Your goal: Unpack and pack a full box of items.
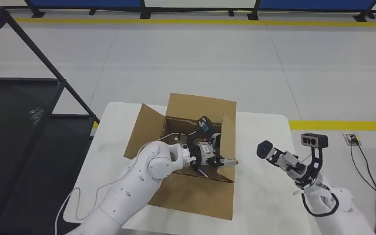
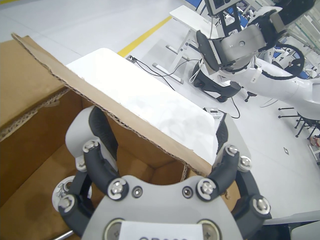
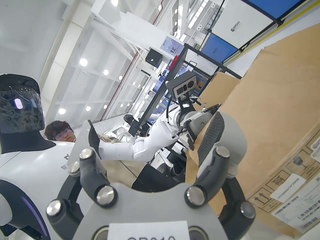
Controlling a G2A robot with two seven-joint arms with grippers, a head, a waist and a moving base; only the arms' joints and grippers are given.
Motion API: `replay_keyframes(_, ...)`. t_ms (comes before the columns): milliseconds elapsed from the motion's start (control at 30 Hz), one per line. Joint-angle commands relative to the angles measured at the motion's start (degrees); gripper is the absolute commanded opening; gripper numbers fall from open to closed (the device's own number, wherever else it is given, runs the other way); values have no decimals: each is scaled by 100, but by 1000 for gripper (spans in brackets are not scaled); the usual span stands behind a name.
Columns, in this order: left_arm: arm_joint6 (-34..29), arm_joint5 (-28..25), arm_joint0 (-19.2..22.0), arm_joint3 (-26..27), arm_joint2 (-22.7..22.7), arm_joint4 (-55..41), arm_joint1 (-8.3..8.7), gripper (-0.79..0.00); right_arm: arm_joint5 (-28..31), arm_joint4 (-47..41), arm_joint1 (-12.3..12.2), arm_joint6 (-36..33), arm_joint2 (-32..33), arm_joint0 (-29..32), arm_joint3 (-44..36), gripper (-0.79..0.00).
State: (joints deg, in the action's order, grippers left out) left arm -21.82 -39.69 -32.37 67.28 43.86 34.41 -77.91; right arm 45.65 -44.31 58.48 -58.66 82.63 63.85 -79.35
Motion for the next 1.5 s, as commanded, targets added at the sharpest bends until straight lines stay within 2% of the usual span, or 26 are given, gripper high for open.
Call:
replay_keyframes(0,234,-24,20,-2,-107,174,-55,0,129,-121,-34,129,91,115,-25,0)
replay_keyframes(267,1144,283,159,-244,-438,750,-308,0,415,-332,-179,415,327,546,-135,0)
replay_keyframes(433,1274,255,280,-552,-484,641,-426,0,418,-360,-256,417,296,605,-124,0)
replay_keyframes(600,1254,-45,302,-731,-383,424,-454,0,353,-407,-320,353,214,546,-65,0)
replay_keyframes(767,1216,-273,211,-655,-147,381,-390,0,264,-480,-359,264,80,399,-7,0)
replay_keyframes(933,1108,-384,-19,-383,186,633,-245,0,223,-476,-383,222,-66,266,-11,0)
replay_keyframes(1033,1143,-164,-206,-90,442,1245,-122,0,227,-465,-394,227,-149,210,2,0)
replay_keyframes(1133,1211,356,-495,454,705,2568,47,0,219,-477,-405,218,-229,162,20,0)
replay_keyframes(1167,1222,430,-541,535,731,2749,67,0,203,-482,-409,202,-254,148,36,0)
replay_keyframes(1467,1222,430,-541,535,731,2749,67,0,67,-579,-413,67,-495,-92,200,0)
